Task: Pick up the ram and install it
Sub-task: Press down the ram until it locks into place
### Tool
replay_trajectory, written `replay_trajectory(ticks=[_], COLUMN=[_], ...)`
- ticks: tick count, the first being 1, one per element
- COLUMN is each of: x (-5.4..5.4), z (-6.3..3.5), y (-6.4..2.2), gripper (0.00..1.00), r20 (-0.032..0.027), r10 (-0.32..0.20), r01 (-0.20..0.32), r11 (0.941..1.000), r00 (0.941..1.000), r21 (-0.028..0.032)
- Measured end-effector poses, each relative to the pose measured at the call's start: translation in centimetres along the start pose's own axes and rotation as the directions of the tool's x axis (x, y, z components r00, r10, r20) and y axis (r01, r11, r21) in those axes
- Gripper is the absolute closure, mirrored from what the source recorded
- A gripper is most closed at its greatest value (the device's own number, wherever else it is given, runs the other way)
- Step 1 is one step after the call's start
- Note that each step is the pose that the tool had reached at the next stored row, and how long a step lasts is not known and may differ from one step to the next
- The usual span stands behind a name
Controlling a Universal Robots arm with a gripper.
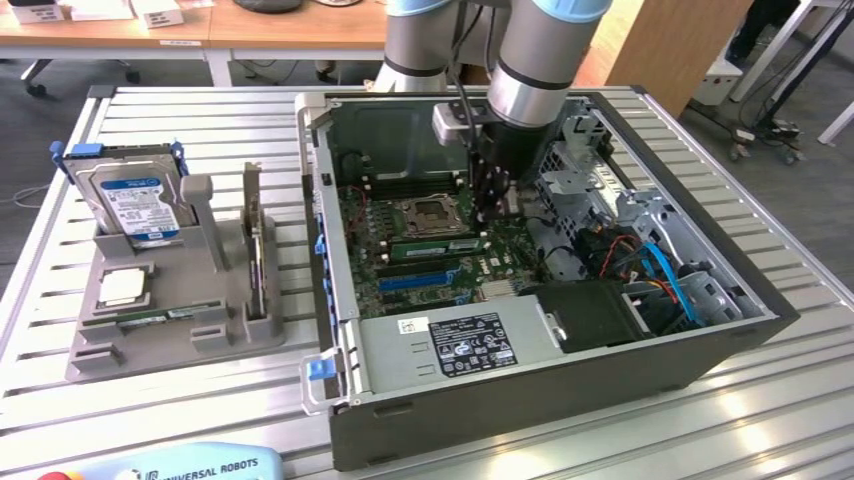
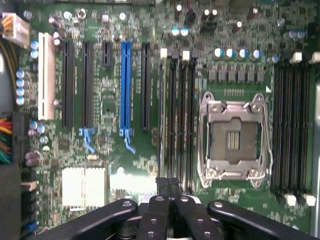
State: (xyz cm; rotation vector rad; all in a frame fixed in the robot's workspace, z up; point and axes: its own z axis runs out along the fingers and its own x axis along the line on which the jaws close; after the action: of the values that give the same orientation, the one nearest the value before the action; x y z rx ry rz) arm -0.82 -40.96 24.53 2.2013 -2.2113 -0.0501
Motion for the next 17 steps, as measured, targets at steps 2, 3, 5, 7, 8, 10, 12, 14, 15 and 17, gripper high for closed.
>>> replay_trajectory(ticks=[2, 3, 5, 7, 8, 10, 12, 14, 15, 17], x=[0.0, 0.0, 0.0, 0.0, 0.0, 0.0, 0.0, 0.0, 0.0, 0.0], z=[0.03, 0.05, 0.08, 0.11, 0.12, 0.15, 0.18, 0.21, 0.22, 0.25], y=[0.58, 0.86, 1.48, 2.18, 2.55, 3.20, 3.85, 4.48, 4.81, 5.38], gripper=[0.90, 0.90, 0.90, 0.90, 0.90, 0.90, 0.90, 0.90, 0.90, 0.90], r20=[0.0002, 0.0003, 0.0004, 0.0003, 0.0003, 0.0003, 0.0002, 0.0003, 0.0003, 0.0004], r10=[0.000, 0.000, 0.001, 0.001, 0.001, 0.002, 0.002, 0.003, 0.004, 0.004], r01=[0.000, 0.000, -0.001, -0.001, -0.001, -0.002, -0.002, -0.003, -0.004, -0.004], r11=[1.0000, 1.0000, 1.0000, 1.0000, 1.0000, 1.0000, 1.0000, 1.0000, 1.0000, 1.0000], r00=[1.0000, 1.0000, 1.0000, 1.0000, 1.0000, 1.0000, 1.0000, 1.0000, 1.0000, 1.0000], r21=[0.0000, 0.0001, 0.0001, 0.0001, 0.0001, 0.0001, 0.0001, 0.0001, 0.0001, 0.0001])
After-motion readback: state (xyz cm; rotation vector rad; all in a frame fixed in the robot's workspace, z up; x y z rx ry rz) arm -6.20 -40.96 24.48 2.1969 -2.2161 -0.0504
